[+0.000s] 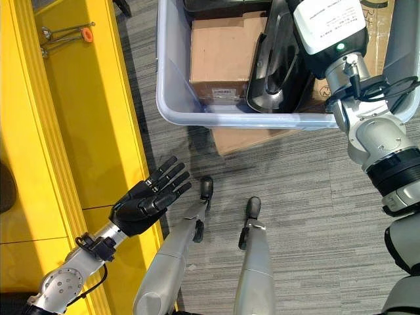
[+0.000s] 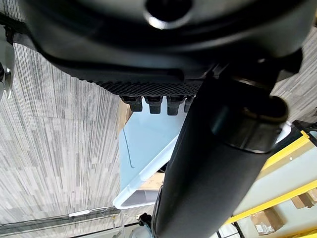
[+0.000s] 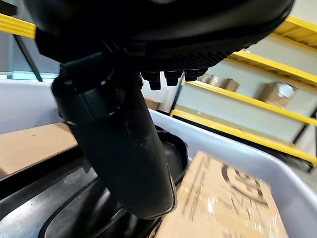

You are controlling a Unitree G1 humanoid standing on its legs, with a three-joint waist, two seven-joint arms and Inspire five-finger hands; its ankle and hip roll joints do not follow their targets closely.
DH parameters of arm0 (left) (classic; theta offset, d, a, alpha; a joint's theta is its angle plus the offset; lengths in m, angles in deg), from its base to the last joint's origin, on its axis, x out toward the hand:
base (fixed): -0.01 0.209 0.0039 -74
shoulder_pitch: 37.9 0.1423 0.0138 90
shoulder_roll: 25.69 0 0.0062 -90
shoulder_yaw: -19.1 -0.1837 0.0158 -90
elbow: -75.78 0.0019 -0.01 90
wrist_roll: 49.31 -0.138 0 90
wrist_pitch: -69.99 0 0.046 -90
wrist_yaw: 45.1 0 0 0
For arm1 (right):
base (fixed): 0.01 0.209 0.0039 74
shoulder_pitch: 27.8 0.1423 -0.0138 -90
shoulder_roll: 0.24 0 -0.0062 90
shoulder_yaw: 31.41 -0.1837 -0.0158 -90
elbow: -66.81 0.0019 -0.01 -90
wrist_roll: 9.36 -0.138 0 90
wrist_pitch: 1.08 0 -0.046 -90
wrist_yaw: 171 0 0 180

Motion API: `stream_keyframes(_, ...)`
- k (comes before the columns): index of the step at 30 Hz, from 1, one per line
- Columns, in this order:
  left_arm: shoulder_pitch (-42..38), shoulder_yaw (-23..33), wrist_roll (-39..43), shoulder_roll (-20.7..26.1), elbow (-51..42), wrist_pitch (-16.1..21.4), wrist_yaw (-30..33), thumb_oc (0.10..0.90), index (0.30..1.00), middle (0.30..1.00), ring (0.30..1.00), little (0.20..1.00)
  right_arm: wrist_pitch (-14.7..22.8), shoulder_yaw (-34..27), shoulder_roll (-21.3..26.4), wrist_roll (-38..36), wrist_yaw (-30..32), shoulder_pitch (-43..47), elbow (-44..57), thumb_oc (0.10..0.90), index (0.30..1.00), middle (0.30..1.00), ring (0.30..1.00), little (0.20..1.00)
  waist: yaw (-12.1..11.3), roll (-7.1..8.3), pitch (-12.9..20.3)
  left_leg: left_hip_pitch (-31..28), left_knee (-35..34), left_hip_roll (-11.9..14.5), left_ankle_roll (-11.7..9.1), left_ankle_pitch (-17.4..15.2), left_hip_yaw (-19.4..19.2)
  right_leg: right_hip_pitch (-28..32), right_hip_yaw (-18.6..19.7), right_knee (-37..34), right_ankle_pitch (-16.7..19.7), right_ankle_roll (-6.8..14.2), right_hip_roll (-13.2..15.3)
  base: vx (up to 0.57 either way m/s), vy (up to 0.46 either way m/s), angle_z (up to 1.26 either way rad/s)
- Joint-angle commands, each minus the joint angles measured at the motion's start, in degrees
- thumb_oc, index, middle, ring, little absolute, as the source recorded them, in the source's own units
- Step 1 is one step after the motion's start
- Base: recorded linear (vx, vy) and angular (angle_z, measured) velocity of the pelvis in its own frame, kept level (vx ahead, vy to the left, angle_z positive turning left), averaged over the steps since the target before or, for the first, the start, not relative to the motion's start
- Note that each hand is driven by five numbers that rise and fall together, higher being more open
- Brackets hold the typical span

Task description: Move parts from the plastic box to the shelf.

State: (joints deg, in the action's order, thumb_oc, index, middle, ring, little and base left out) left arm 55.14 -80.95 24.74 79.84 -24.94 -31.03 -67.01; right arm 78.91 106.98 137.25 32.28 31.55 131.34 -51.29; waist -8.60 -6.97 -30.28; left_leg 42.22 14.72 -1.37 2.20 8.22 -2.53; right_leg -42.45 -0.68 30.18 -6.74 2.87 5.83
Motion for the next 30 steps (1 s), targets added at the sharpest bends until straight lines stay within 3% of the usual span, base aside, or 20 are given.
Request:
stream_keyframes(1,1.19,0.99,3.05,0.58,-5.14,3.21,-4.57,0.900,1.000,1.000,1.000,1.000,0.44,-2.90,6.26,-6.07,6.91,8.93,3.69,0.900,1.000,1.000,1.000,1.000,0.58,-2.32,0.49,0.91,2.25,-2.52,-1.21,-4.80,2.42,1.73,-4.69,-0.71,-1.47,-1.60,0.17,0.00,0.000,0.00)
stream_keyframes(5,1.76,1.38,3.72,0.69,-5.63,3.72,-4.91,0.900,1.000,1.000,1.000,1.000,1.60,-7.38,6.92,-6.79,5.63,4.07,8.28,0.900,1.000,1.000,1.000,1.000,1.52,-1.83,0.49,0.81,1.83,-2.23,-1.43,-4.91,1.97,1.72,-4.67,-2.20,-0.97,-1.69,-0.32,-0.04,-0.007,-0.04)
stream_keyframes(6,2.38,3.70,5.81,1.38,-6.71,3.11,-4.17,0.900,1.000,1.000,1.000,1.000,2.52,-11.12,6.82,-7.98,3.81,-0.19,11.48,0.900,1.000,1.000,1.000,1.000,1.42,-1.58,0.49,0.08,1.58,-0.96,-1.47,-4.72,0.89,3.24,-7.07,0.90,-3.43,-2.63,-1.24,-0.01,-0.031,-0.05)
stream_keyframes(7,3.17,4.31,5.83,1.61,-6.83,2.82,-4.40,0.900,1.000,1.000,1.000,1.000,3.41,-13.33,6.61,-7.57,2.90,-3.38,12.77,0.900,1.000,1.000,1.000,1.000,1.43,-0.96,0.49,-1.52,2.15,-0.98,-1.75,-6.18,0.76,4.78,-7.02,3.29,-5.77,-2.51,-1.17,0.02,-0.043,-0.07)
stream_keyframes(9,3.14,4.82,4.26,1.15,-6.78,2.61,-3.81,0.900,1.000,1.000,1.000,1.000,4.85,-17.17,4.32,-6.00,0.58,-9.37,16.00,0.900,1.000,1.000,1.000,1.000,1.58,-1.46,0.49,-0.92,5.01,-0.68,-0.61,-7.33,1.23,-1.12,-5.40,15.31,-6.56,-0.51,-0.52,0.04,-0.231,-0.36)
stream_keyframes(11,2.87,4.45,4.52,1.48,-6.47,3.73,-3.56,0.900,1.000,1.000,1.000,1.000,4.98,-17.26,3.62,-5.70,-0.01,-9.71,16.58,0.900,1.000,1.000,1.000,1.000,1.94,-1.35,0.49,-0.52,6.00,-0.53,-0.46,-8.35,1.18,-2.46,-4.79,12.40,-3.09,0.85,1.07,-0.06,-0.359,-0.36)
stream_keyframes(12,1.35,3.57,5.40,2.77,-5.85,6.83,-1.87,0.900,1.000,1.000,1.000,1.000,6.23,-16.49,2.08,-5.92,0.22,-8.81,16.76,0.900,1.000,1.000,1.000,1.000,3.15,-0.53,0.49,-0.39,6.48,0.10,-0.65,-10.49,1.81,-3.14,-2.59,1.63,5.88,3.14,4.33,-0.21,-0.552,-0.03)
stream_keyframes(13,-0.02,3.36,5.10,3.34,-5.48,8.34,-1.68,0.900,1.000,1.000,1.000,1.000,6.54,-16.47,1.13,-5.97,0.33,-7.73,16.90,0.900,1.000,1.000,1.000,1.000,4.06,-0.23,0.49,0.97,5.62,0.99,-0.64,-9.43,3.14,-5.80,-0.19,-3.45,12.37,2.99,4.62,-0.22,-0.764,0.00)
stream_keyframes(14,-0.32,4.00,5.14,3.85,-5.25,8.62,-1.82,0.900,1.000,1.000,1.000,1.000,6.17,-15.51,0.35,-6.87,0.55,-7.18,17.29,0.900,1.000,1.000,1.000,1.000,4.65,0.66,0.49,-0.31,4.81,2.93,-1.08,-10.12,3.63,-3.42,0.14,-7.25,10.25,4.63,4.92,-0.14,-0.655,0.00)
stream_keyframes(16,-0.07,4.67,8.37,4.28,-4.85,8.50,-1.40,0.900,1.000,1.000,1.000,1.000,6.86,-14.29,-0.45,-8.79,-0.82,-5.77,17.56,0.900,1.000,1.000,1.000,1.000,4.31,2.63,0.49,-1.71,4.42,5.88,-2.55,-10.13,4.76,0.03,-2.08,-11.65,9.76,5.83,6.54,-0.06,-0.552,0.07)
stream_keyframes(18,-0.50,4.82,8.35,3.28,-4.41,7.59,-0.77,0.900,1.000,1.000,1.000,1.000,7.97,-13.99,-1.32,-7.63,-1.25,-5.59,19.21,0.900,1.000,1.000,1.000,1.000,3.87,3.77,0.49,-2.64,3.29,7.62,-3.69,-9.27,5.63,1.46,-3.81,-11.84,8.62,5.77,7.01,-0.06,-0.352,-0.13)
stream_keyframes(19,-0.35,4.57,5.79,1.76,-5.39,6.77,-1.19,0.900,1.000,1.000,1.000,1.000,7.49,-14.83,-1.95,-7.14,-5.06,-6.71,23.30,0.900,1.000,1.000,1.000,1.000,3.76,4.11,0.49,-4.60,1.06,9.53,-5.11,-7.54,5.69,2.88,-5.22,-10.43,6.63,4.80,6.69,-0.03,-0.239,-0.19)
stream_keyframes(25,0.34,5.37,5.06,-1.01,-6.59,5.52,-2.11,0.900,1.000,1.000,1.000,1.000,8.59,-15.29,-1.26,-4.74,-11.22,-8.80,27.17,0.900,1.000,1.000,1.000,1.000,4.08,3.03,0.49,-9.71,-5.97,12.89,-6.79,-3.00,4.04,4.83,-5.48,-8.67,4.51,3.67,6.14,0.00,-0.044,0.02)
stream_keyframes(30,-0.07,6.69,5.27,-1.80,-5.61,3.64,-1.93,0.900,1.000,1.000,1.000,1.000,10.36,-16.97,-0.87,-3.17,-13.16,-10.68,27.38,0.900,1.000,1.000,1.000,1.000,4.88,3.04,0.49,-12.44,-8.41,14.78,-7.49,-1.61,3.80,5.90,-4.69,-7.84,3.88,3.20,5.99,0.03,0.026,-0.07)
